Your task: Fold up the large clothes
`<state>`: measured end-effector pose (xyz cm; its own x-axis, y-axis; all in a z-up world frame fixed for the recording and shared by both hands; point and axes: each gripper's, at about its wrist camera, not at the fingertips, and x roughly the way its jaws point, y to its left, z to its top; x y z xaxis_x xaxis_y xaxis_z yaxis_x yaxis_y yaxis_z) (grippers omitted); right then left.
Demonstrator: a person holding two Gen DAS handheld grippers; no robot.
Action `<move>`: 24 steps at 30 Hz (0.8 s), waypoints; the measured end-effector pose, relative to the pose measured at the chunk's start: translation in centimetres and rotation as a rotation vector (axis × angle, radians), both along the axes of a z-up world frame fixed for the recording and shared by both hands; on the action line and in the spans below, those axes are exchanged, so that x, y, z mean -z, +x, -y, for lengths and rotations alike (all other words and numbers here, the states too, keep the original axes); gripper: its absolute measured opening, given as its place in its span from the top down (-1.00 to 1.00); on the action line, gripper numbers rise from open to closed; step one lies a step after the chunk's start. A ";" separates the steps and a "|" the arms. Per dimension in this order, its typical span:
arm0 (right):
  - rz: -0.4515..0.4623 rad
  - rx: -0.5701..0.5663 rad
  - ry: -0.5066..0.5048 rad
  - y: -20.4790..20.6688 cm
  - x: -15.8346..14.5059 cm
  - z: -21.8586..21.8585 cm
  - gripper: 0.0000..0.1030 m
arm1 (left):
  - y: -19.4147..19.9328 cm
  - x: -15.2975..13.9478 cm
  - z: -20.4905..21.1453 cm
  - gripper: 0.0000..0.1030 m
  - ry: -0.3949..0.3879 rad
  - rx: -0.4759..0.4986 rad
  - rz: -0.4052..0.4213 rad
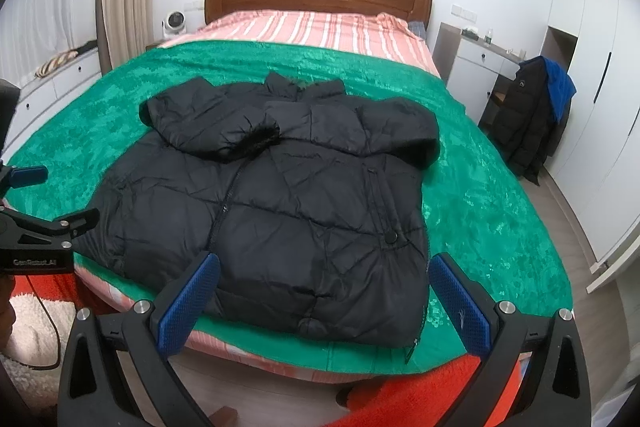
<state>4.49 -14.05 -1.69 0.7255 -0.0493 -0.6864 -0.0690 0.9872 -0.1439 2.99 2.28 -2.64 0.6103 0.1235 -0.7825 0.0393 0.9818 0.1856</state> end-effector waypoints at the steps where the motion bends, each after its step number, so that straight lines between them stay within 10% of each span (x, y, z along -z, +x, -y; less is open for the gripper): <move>1: -0.011 0.004 -0.005 0.1 0.0 0.0 -0.99 | 0.0 0.0 -0.1 -0.99 -0.001 0.001 0.001; 24: -0.179 0.109 -0.100 1.0 2.2 1.8 -0.99 | 0.0 0.7 1.2 -0.99 0.021 0.035 -0.037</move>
